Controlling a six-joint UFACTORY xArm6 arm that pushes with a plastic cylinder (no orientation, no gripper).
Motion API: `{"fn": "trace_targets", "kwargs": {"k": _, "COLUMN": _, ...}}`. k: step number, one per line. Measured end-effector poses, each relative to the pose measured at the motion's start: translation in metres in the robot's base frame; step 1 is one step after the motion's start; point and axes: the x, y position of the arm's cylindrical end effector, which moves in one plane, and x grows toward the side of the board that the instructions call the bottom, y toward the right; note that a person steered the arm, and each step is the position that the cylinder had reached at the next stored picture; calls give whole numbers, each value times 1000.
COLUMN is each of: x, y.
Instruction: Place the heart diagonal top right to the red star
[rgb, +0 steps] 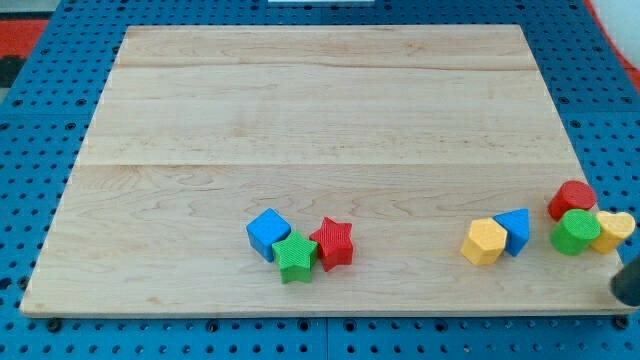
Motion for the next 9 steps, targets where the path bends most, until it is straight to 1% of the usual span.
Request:
{"fn": "trace_targets", "kwargs": {"k": 1, "x": -3, "y": 41}}
{"fn": "trace_targets", "kwargs": {"k": 2, "x": -14, "y": 42}}
{"fn": "trace_targets", "kwargs": {"k": 4, "x": -52, "y": 39}}
{"fn": "trace_targets", "kwargs": {"k": 5, "x": -56, "y": 28}}
{"fn": "trace_targets", "kwargs": {"k": 6, "x": -63, "y": -2}}
{"fn": "trace_targets", "kwargs": {"k": 7, "x": -74, "y": -59}}
{"fn": "trace_targets", "kwargs": {"k": 8, "x": -117, "y": -65}}
{"fn": "trace_targets", "kwargs": {"k": 9, "x": -131, "y": -130}}
